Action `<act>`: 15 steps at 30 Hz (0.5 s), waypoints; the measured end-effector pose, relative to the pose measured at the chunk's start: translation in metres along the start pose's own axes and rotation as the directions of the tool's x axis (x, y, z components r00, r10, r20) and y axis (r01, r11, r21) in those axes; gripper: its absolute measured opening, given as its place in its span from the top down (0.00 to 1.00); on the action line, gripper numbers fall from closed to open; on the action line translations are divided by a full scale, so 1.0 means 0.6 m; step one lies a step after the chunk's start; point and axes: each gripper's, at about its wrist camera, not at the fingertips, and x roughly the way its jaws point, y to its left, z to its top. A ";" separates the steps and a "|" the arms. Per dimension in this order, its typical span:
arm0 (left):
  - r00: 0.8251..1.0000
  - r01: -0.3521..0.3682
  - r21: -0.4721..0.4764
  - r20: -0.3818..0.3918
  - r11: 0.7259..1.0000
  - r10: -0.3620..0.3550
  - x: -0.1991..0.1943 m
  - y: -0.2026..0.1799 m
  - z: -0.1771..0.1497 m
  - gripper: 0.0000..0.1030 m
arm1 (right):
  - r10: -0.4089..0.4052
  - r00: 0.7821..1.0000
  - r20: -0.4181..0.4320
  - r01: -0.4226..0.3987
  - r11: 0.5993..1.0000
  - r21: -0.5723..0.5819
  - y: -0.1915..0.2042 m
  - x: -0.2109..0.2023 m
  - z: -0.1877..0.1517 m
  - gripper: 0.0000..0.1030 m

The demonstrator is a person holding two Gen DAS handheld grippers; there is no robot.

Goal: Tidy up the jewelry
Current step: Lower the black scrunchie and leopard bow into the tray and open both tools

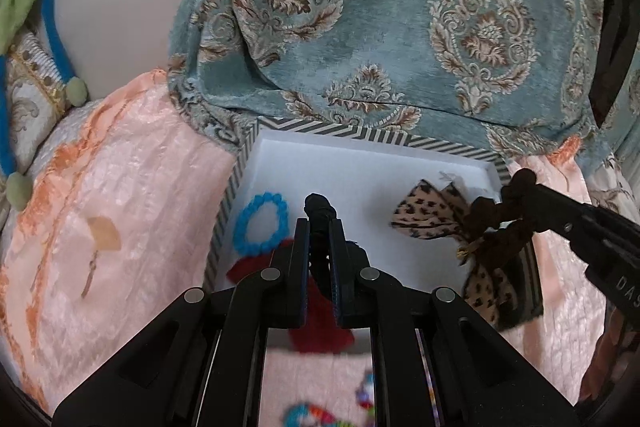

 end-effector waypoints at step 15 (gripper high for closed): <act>0.995 -0.034 -0.072 -0.096 0.997 0.027 0.164 0.028 0.068 0.92 | -0.109 0.992 -0.066 0.117 0.983 0.140 -0.125 0.156 0.039 0.90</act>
